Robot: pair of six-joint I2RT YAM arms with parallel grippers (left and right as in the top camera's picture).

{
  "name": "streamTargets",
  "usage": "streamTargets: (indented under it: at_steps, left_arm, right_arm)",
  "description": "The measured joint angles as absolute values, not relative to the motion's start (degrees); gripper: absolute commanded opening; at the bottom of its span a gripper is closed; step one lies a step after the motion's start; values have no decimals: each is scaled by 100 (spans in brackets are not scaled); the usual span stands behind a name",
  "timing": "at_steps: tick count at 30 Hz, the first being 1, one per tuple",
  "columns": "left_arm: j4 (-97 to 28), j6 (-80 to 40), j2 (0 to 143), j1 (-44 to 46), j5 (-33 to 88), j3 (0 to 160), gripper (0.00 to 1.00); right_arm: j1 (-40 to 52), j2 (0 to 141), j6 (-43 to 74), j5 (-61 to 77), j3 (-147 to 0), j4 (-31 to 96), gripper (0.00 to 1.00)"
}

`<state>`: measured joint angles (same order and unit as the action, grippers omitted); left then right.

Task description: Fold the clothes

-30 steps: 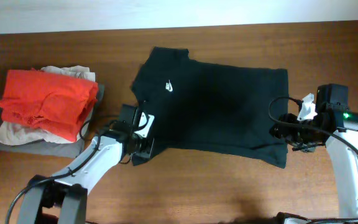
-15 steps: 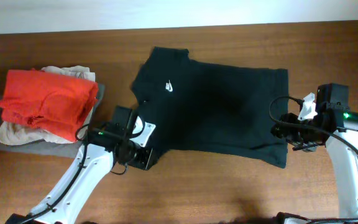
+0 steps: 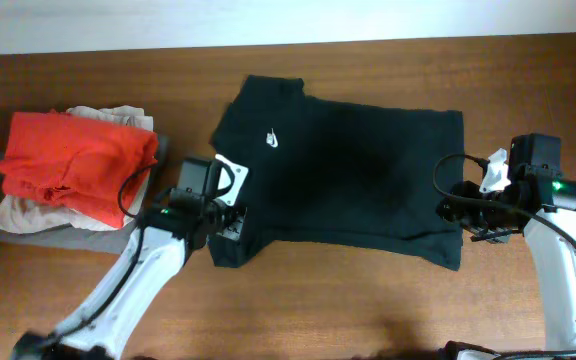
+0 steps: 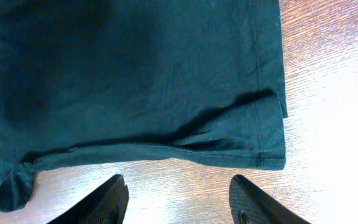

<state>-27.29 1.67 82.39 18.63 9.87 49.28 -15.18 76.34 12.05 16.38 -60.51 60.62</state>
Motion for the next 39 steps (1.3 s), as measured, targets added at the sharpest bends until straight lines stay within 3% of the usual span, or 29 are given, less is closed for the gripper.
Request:
streamTargets:
  at_steps: [9,31,35,39]
  left_arm:
    - [-2462,217,9601,1863,1232,4930,5]
    - [-4722,331,9668,1868,3852,4945,1]
    - [-4692,423,9439,1935,3732,4947,1]
    - [-4145,478,8836,1981,2810,4998,5]
  right_arm:
    - [-1518,7634,1201,1638,-6051,6086,54]
    - [-1518,7634,1203,1638,-6051,6084,54]
    - [-1518,7634,1201,1638,-6051,6084,54]
    - [-1518,7634,1201,1638,-6051,6082,54]
